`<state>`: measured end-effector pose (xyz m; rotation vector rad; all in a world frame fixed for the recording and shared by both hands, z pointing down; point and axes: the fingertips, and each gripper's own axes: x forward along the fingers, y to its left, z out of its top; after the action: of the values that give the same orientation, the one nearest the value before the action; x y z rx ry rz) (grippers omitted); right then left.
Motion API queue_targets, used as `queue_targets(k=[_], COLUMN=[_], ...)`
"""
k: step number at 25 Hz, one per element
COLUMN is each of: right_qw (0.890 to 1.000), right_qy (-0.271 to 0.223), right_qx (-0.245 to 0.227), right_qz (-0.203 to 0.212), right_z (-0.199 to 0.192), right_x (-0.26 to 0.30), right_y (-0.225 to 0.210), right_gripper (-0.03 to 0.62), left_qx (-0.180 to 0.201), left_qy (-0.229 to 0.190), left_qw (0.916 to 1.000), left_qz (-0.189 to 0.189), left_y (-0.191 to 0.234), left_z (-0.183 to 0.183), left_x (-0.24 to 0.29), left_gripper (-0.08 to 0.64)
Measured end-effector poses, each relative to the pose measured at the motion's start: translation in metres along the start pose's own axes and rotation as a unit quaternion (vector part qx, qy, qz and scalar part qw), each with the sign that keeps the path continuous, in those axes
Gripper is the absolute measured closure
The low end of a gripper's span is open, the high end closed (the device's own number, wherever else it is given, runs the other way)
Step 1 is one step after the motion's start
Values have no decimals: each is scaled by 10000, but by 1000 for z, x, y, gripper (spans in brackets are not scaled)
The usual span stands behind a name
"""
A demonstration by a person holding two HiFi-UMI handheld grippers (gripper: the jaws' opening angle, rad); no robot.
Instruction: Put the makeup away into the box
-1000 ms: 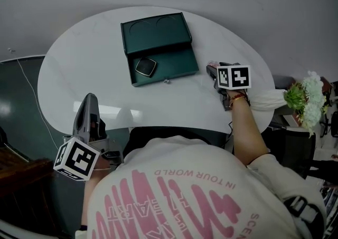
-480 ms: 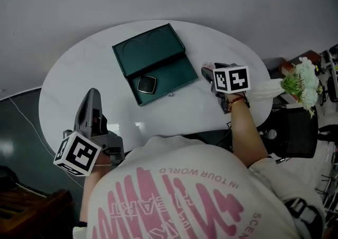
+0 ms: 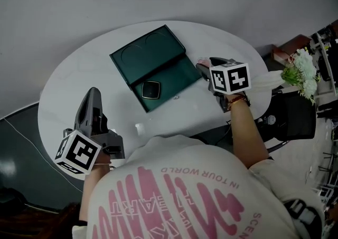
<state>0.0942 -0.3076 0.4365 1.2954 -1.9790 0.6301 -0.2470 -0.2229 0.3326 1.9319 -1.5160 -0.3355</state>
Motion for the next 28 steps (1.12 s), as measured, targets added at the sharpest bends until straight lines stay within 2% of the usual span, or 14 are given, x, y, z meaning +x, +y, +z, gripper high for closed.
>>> queue_targets(k=[13, 28], right_qw=[9978, 9879], right_qy=[301, 896], right_qx=[-512, -975], right_qz=[300, 804], right_z=[14, -4], right_x=[21, 55], right_y=[62, 89], right_gripper=[356, 356], left_qx=[-165, -271], left_qy=[87, -71], left_qw=[9997, 9987], left_qz=[146, 435], left_y=[43, 57], left_z=[8, 10], left_x=[-5, -13], left_gripper=[558, 558])
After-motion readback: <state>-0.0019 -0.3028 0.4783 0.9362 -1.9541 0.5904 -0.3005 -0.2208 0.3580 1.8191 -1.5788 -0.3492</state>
